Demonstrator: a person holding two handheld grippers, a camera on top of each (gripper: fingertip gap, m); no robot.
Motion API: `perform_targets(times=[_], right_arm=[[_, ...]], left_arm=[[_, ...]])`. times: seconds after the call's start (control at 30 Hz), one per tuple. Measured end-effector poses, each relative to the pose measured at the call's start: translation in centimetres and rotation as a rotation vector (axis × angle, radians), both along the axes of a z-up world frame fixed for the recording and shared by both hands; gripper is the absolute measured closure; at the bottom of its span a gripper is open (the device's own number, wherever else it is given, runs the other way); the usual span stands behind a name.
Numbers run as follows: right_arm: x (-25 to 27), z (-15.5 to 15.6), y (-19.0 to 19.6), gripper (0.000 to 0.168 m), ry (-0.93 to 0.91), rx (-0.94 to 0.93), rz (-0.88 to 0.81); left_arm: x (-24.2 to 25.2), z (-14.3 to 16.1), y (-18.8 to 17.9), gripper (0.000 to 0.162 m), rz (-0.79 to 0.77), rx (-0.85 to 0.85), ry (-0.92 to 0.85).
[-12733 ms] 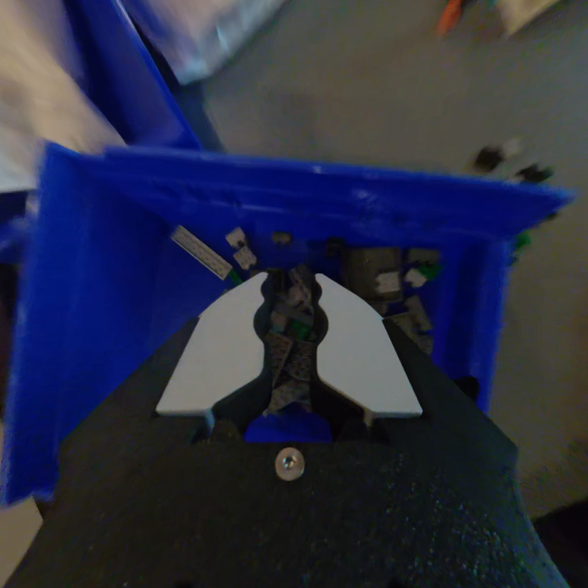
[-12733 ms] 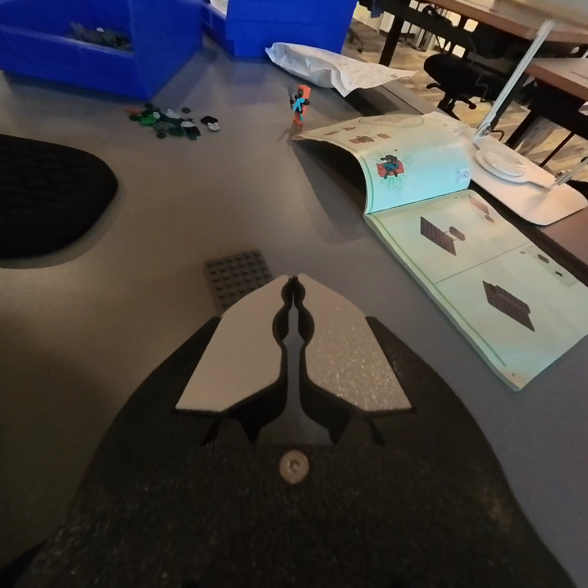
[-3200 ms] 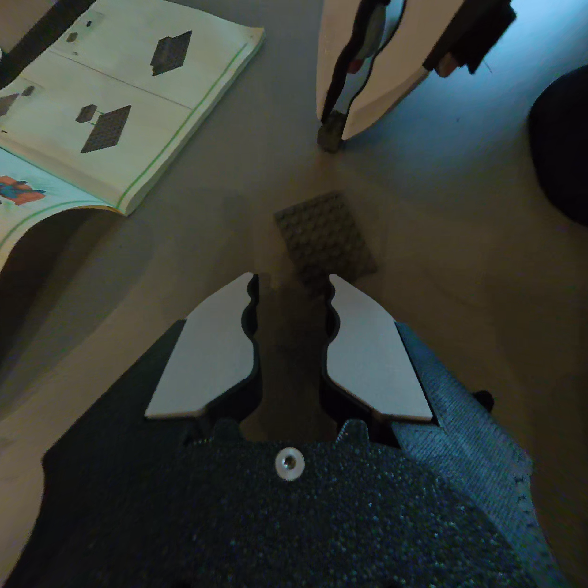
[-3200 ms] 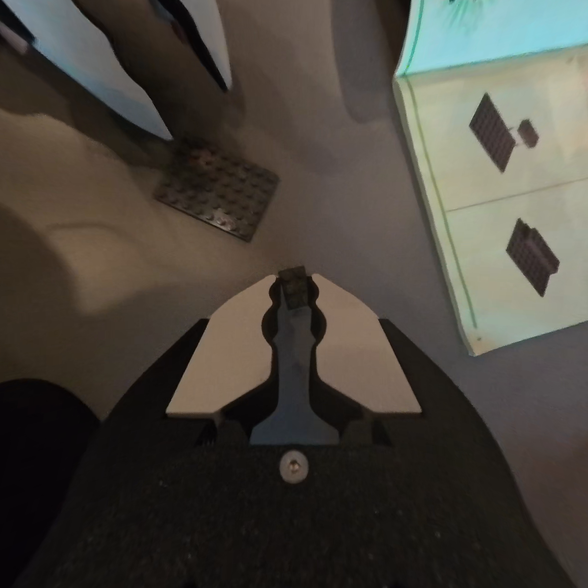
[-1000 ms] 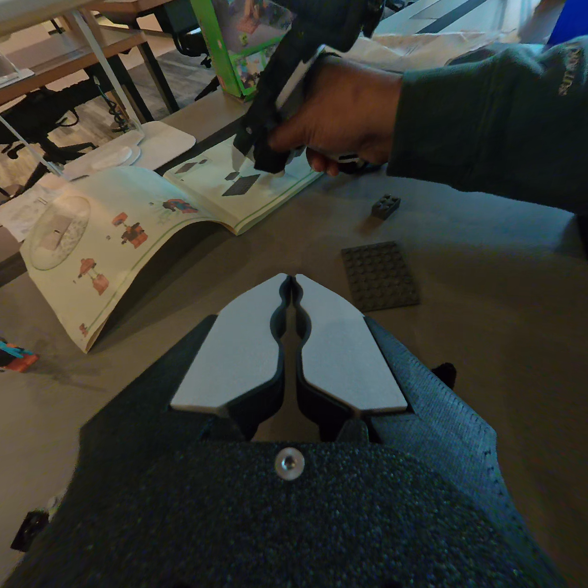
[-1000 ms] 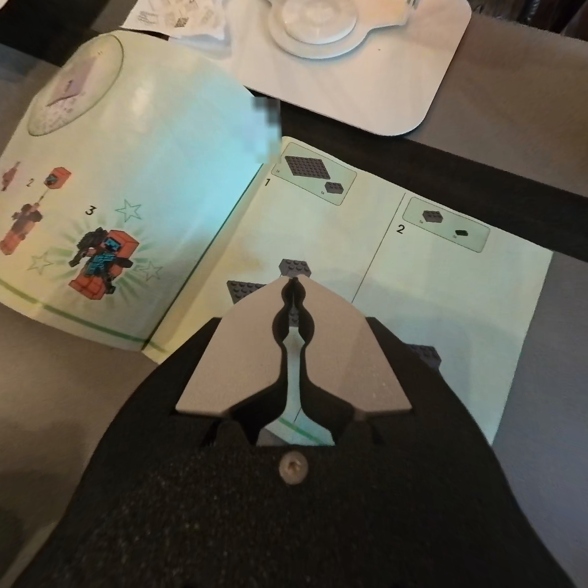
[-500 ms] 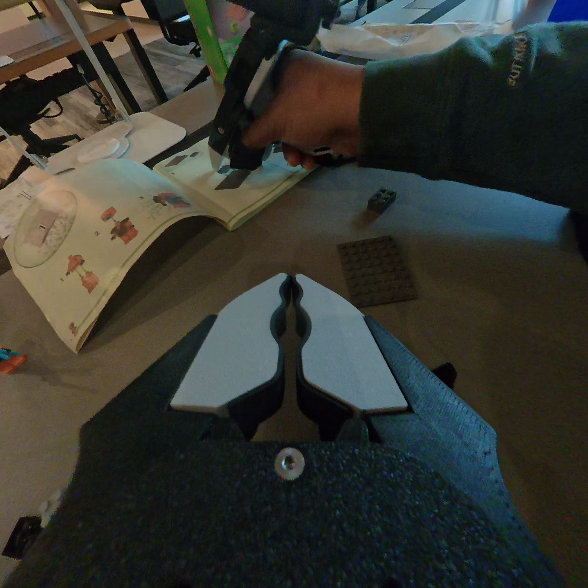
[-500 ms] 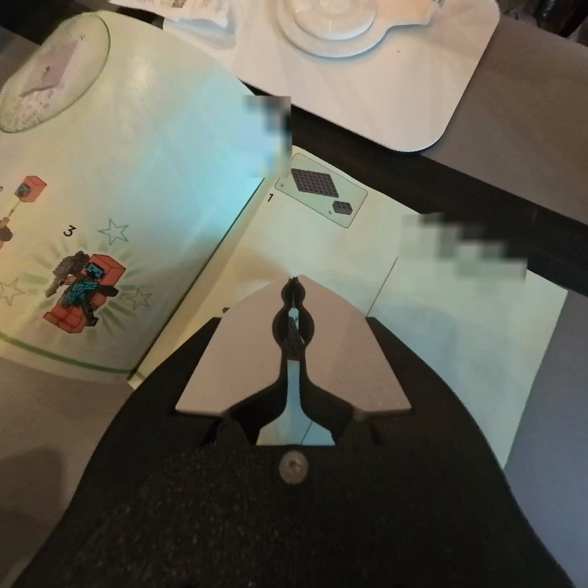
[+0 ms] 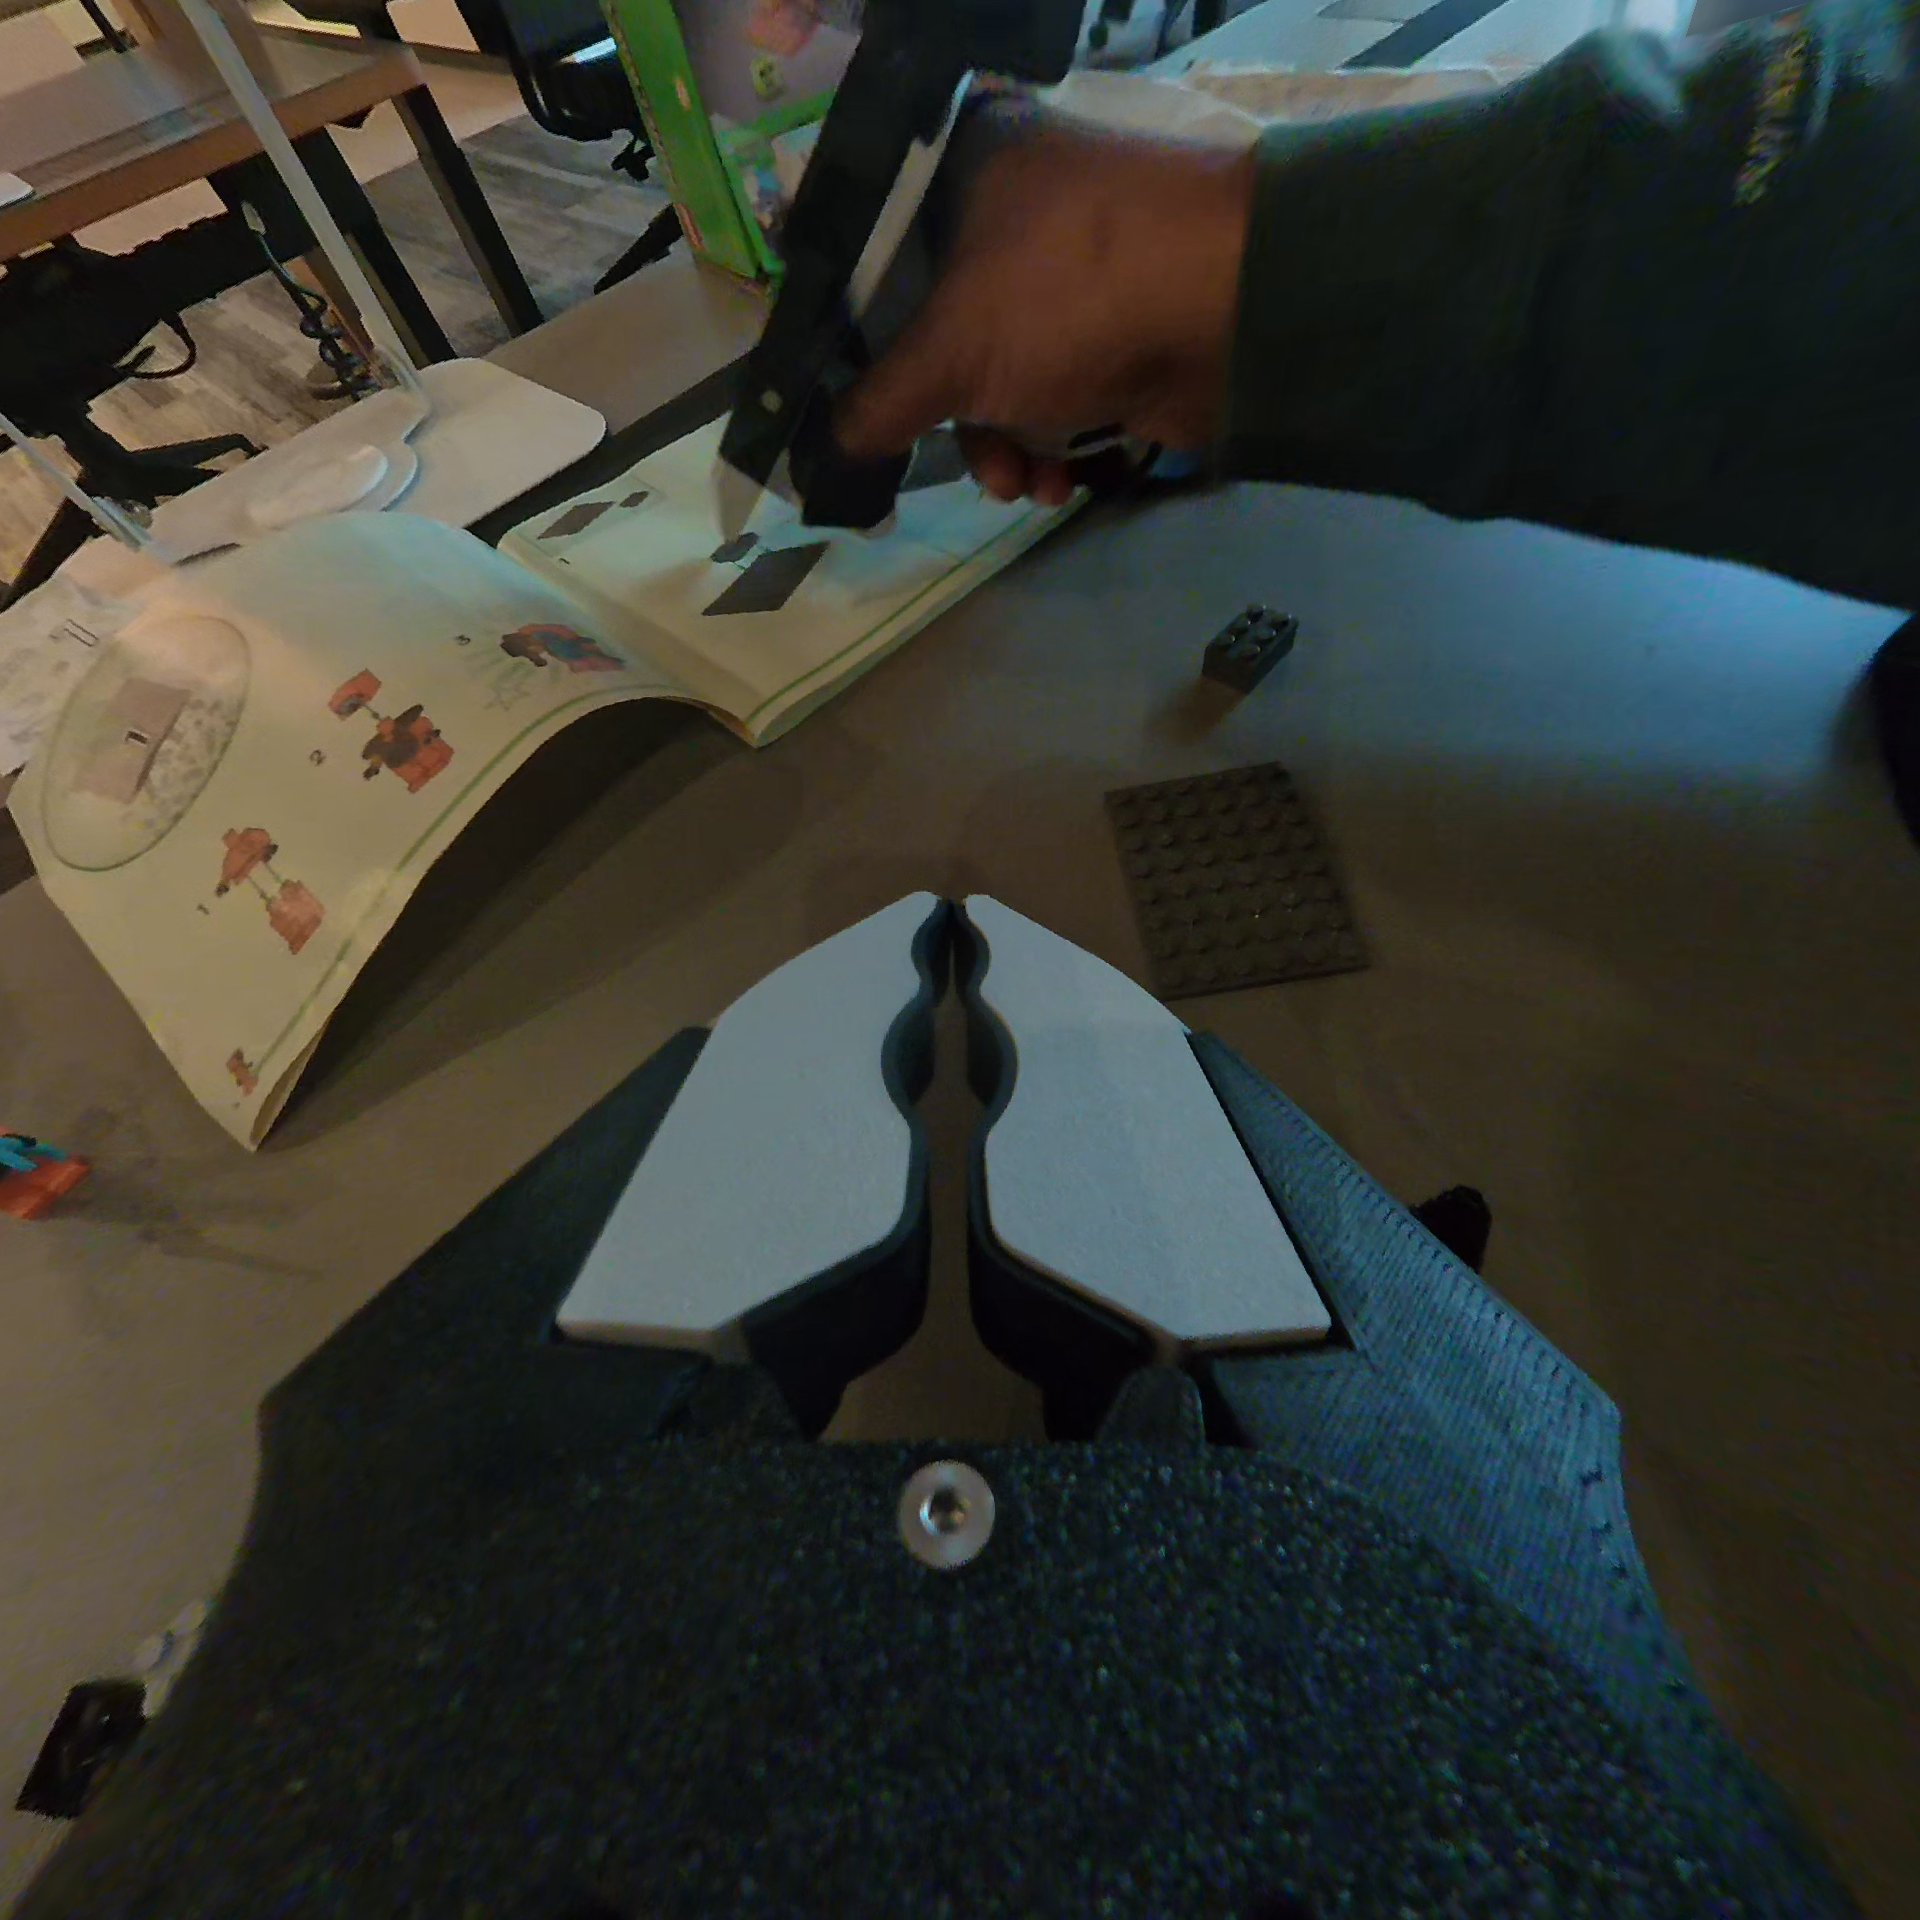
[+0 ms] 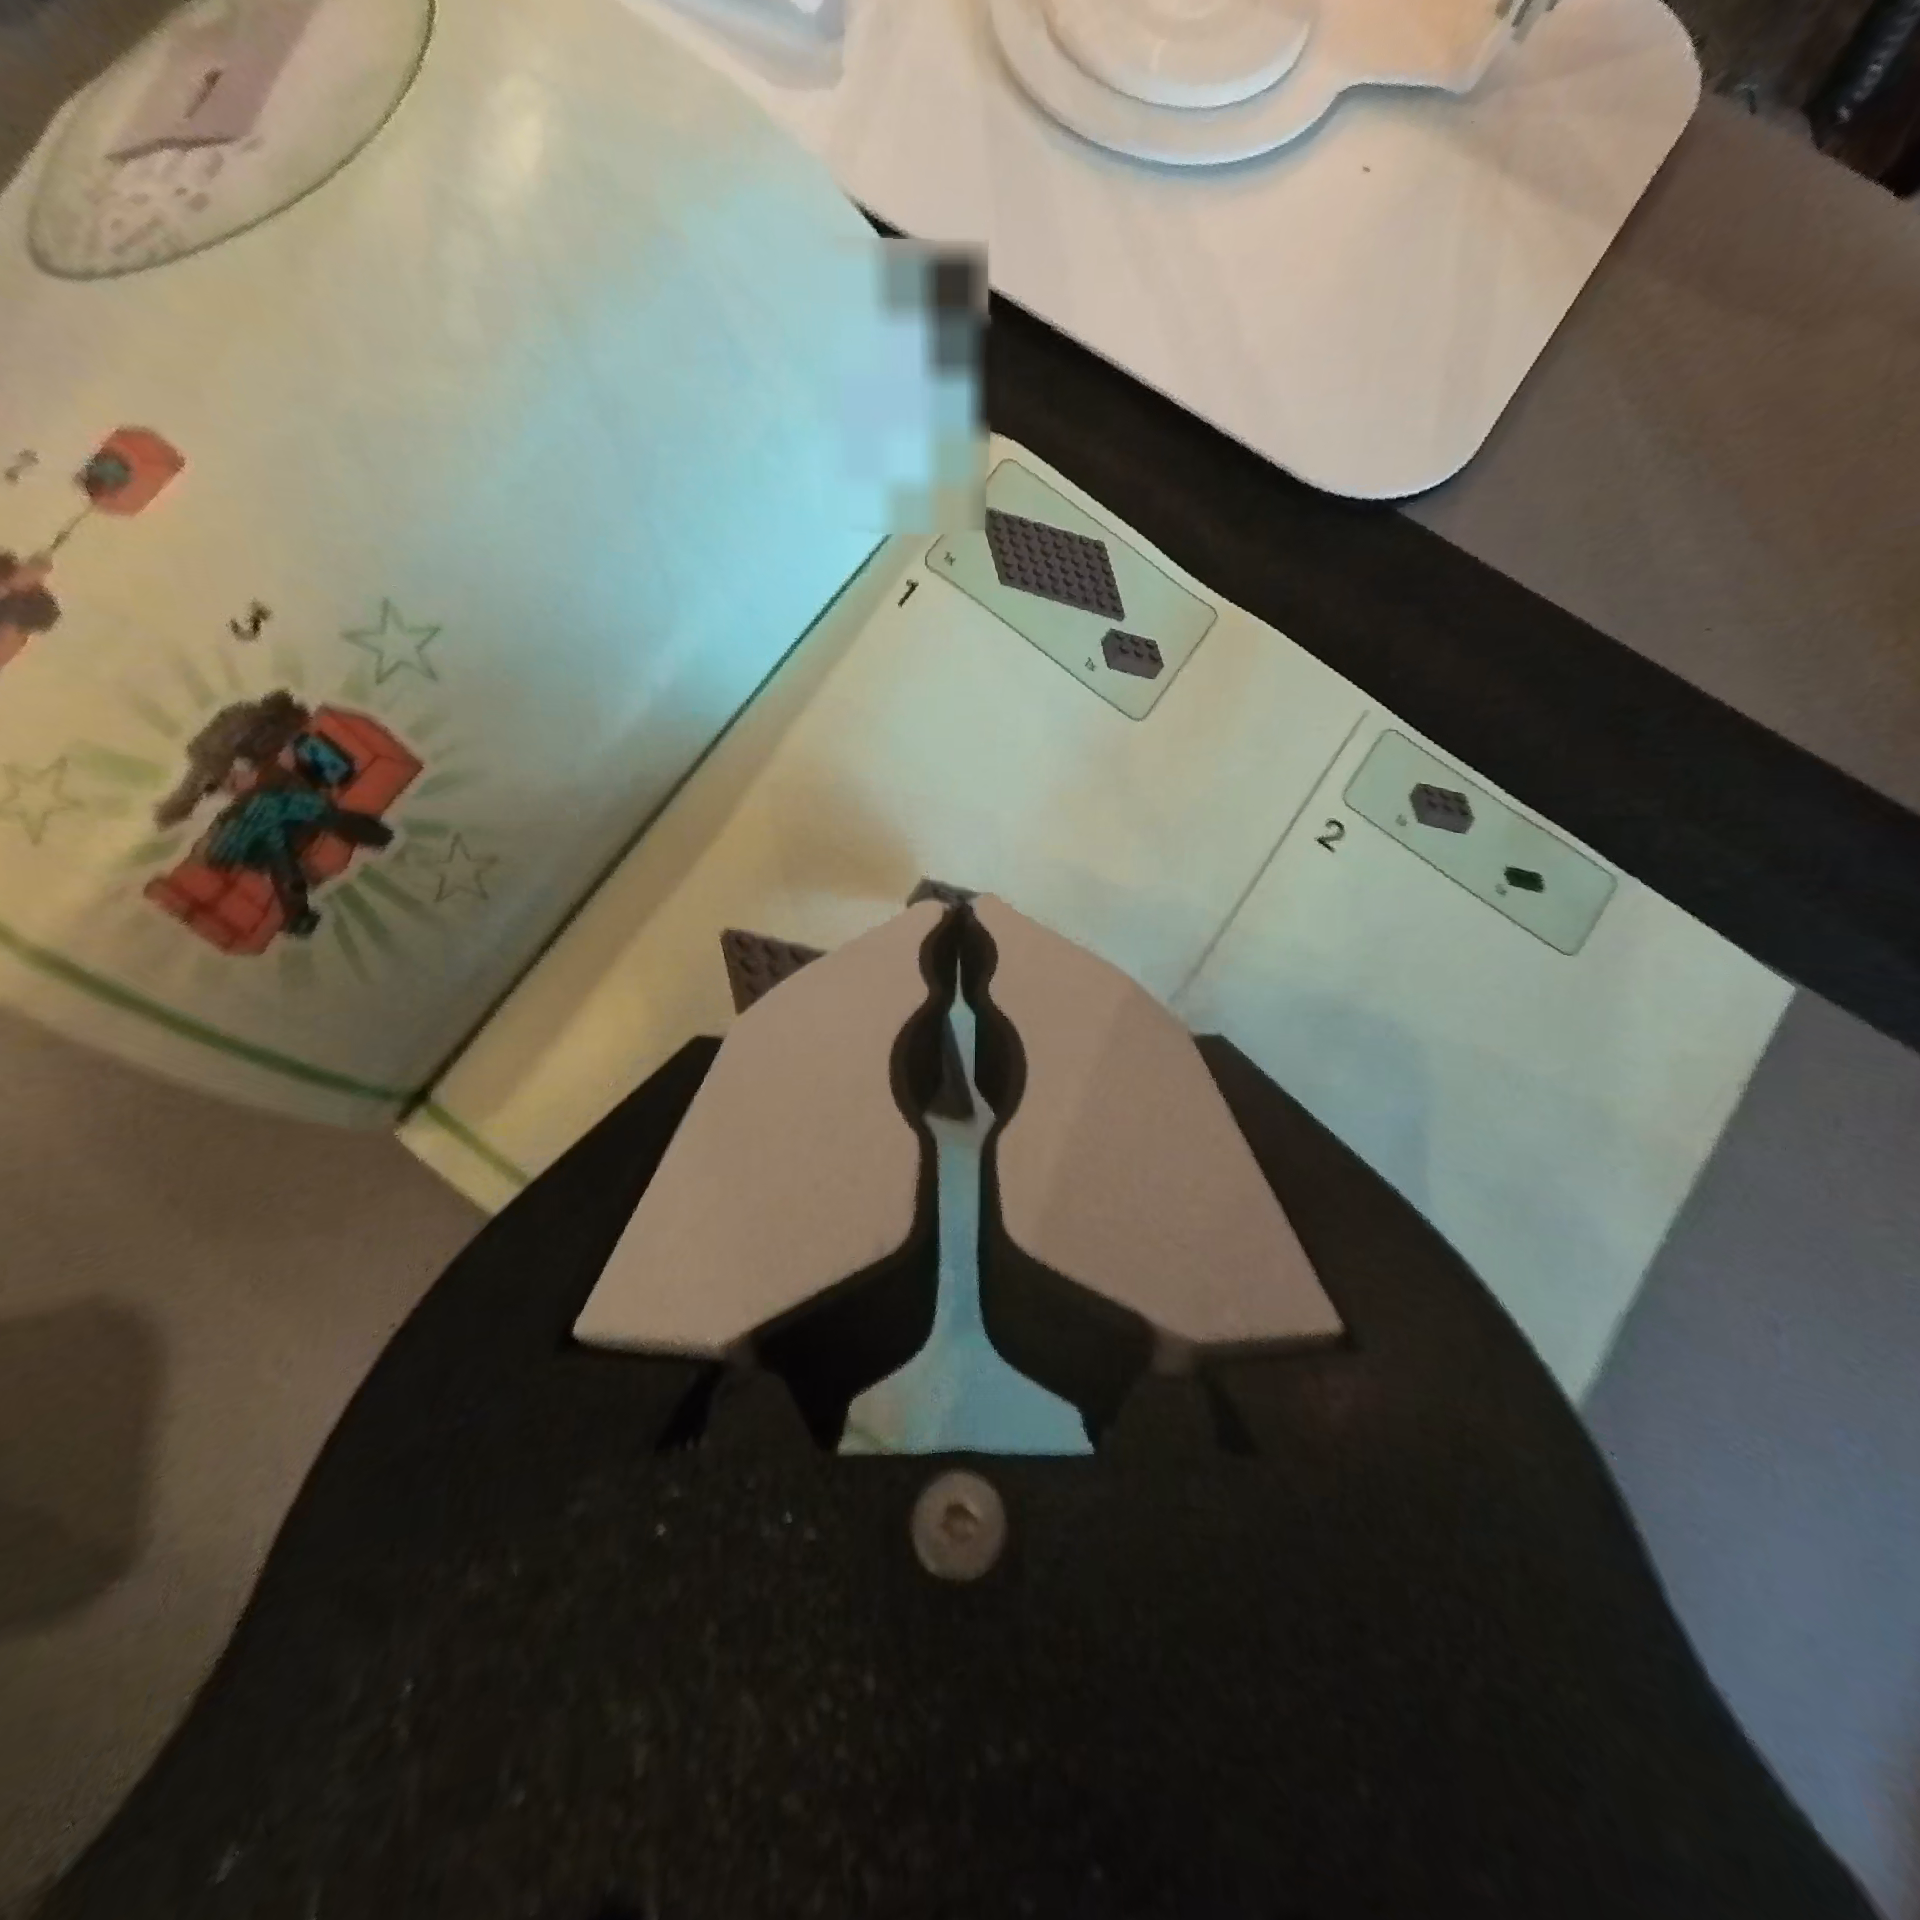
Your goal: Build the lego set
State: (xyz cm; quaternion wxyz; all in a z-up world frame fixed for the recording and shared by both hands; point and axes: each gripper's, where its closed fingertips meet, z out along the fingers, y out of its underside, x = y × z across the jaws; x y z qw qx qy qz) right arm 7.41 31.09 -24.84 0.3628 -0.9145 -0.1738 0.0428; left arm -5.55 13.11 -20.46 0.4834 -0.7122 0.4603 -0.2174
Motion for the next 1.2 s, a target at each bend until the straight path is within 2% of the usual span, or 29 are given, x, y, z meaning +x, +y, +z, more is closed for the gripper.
perform_targets(times=[0.33, 0.7, 0.83, 0.93, 1.03, 1.17, 1.2], right_arm=[[-0.1, 0.3, -2.3, 0.168, -0.044, 0.016, 0.114], [-0.1, -0.6, -2.5, 0.168, -0.046, -0.003, 0.127], [-0.4, 1.0, -2.9, 0.168, 0.002, 0.066, 0.162], [-1.0, 4.5, -5.1, 0.168, 0.108, 0.161, 0.246], [-1.4, 6.9, -9.3, 0.168, 0.145, 0.225, 0.385], [-0.5, 7.0, -15.1, 0.168, 0.105, 0.262, 0.554], [-0.2, 6.6, -16.4, 0.153, 0.104, 0.25, 0.587]], left_arm=[[0.1, -0.3, -0.1, 0.162, -0.007, 0.002, 0.016], [0.1, -0.3, -0.1, 0.162, -0.008, 0.004, 0.018], [0.1, -0.2, -0.1, 0.162, -0.007, 0.006, 0.016], [0.1, -0.2, -0.1, 0.162, -0.008, 0.01, 0.018], [0.3, -0.2, -0.4, 0.162, -0.029, 0.013, 0.021], [1.1, -0.7, -1.4, 0.15, -0.1, -0.003, 0.054], [1.4, -0.9, -1.8, 0.147, -0.115, -0.014, 0.064]])
